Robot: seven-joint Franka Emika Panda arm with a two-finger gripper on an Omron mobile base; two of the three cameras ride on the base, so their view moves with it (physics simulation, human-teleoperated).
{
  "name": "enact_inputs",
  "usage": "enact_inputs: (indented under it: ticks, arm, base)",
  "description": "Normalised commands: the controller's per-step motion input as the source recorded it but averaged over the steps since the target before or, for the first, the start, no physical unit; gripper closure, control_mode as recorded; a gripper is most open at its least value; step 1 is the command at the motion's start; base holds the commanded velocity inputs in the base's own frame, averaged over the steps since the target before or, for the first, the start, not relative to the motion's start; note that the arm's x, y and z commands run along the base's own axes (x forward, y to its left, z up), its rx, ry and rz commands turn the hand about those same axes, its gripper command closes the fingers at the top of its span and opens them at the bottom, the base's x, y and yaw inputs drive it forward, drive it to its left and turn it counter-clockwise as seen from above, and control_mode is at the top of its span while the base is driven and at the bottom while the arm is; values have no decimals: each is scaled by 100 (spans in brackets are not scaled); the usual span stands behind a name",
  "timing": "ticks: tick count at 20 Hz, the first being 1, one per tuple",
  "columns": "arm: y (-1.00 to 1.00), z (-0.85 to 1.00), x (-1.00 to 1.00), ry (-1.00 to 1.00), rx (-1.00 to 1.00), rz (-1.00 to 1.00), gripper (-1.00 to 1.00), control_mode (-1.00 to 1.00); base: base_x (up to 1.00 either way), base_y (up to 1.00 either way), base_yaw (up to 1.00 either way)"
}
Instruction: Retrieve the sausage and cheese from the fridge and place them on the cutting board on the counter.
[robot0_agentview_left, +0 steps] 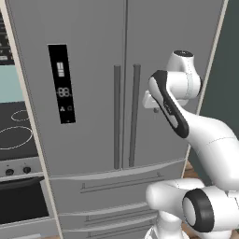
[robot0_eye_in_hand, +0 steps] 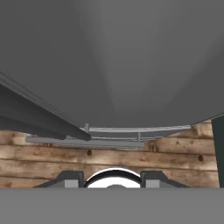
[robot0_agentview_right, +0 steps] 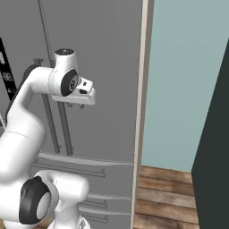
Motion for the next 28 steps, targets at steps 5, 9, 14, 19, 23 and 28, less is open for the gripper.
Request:
enact_inputs:
  ticks: [5, 9, 14, 19, 23, 28]
  arm:
    - [0, 0, 0, 0, 0, 0, -100, 100]
    - [0, 0, 0, 0, 0, 0, -100, 100]
    - [0, 0, 0, 0, 0, 0, -100, 100]
    - [0, 0, 0, 0, 0, 0, -100, 100]
    - [0, 0, 0, 0, 0, 0, -100, 100]
    - [0, 0, 0, 0, 0, 0, -100, 100]
  base:
    - [-16, 0, 0]
    - [-42, 13, 2]
    - [-47, 32, 2]
    - [-54, 46, 1]
    - [-49, 40, 1]
    - [-11, 7, 0]
